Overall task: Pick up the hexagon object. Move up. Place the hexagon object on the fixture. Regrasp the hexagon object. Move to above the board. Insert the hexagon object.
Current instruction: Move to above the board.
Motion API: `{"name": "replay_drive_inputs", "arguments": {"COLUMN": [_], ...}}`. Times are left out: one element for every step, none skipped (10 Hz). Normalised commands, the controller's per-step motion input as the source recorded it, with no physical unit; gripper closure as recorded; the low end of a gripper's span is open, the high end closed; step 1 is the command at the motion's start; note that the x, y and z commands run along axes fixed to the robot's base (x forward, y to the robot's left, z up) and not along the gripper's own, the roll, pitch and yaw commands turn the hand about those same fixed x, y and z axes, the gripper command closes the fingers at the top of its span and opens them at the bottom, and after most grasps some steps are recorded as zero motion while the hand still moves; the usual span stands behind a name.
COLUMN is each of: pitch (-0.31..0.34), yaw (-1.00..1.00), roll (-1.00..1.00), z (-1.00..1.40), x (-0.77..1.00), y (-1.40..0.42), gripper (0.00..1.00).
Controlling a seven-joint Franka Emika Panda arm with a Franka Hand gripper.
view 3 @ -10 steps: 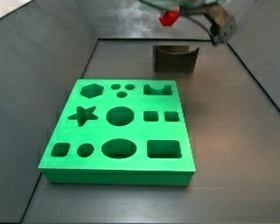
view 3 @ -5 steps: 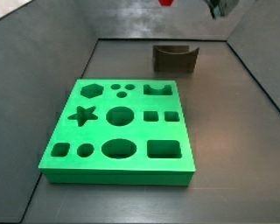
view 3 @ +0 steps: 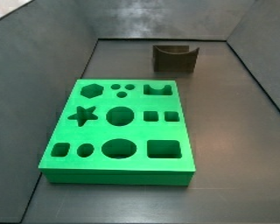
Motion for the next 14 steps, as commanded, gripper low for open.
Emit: {"name": "replay_drive_inputs", "arguments": {"pitch": [-0.013, -0.015, -0.009, 0.001, 0.001, -0.001, -0.001, 0.002, 0.007, 0.007, 0.009, 0.008, 0.004, -0.003], "yaw": [-0.03, -0.03, -0.03, -0.03, -0.12, -0.11, -0.12, -0.12, -0.12, -0.12, -0.12, -0.12, -0.12, -0.11], "roll": [-0.12, -0.11, -0.11, -0.10, -1.00, -1.00, -1.00, -1.00, -1.00, -1.00, -1.00, -1.00, -1.00, -1.00], "z": [0.82, 0.64, 0.45, 0.27, 0.04, 0.04, 0.05, 0.04, 0.04, 0.04, 0.04, 0.05, 0.05, 0.05], "x": [-0.14, -0.11, -0.08, -0.06, -0.25, -0.25, -0.26, -0.26, -0.28, -0.28, -0.30, -0.31, -0.33, -0.34], "y": [0.07, 0.05, 0.04, 0.03, -1.00, -1.00, -1.00, -1.00, -1.00, -1.00, -1.00, -1.00, -1.00, -1.00], "gripper": [1.00, 1.00, 1.00, 1.00, 1.00, 1.00, 1.00, 1.00, 1.00, 1.00, 1.00, 1.00, 1.00, 1.00]}}
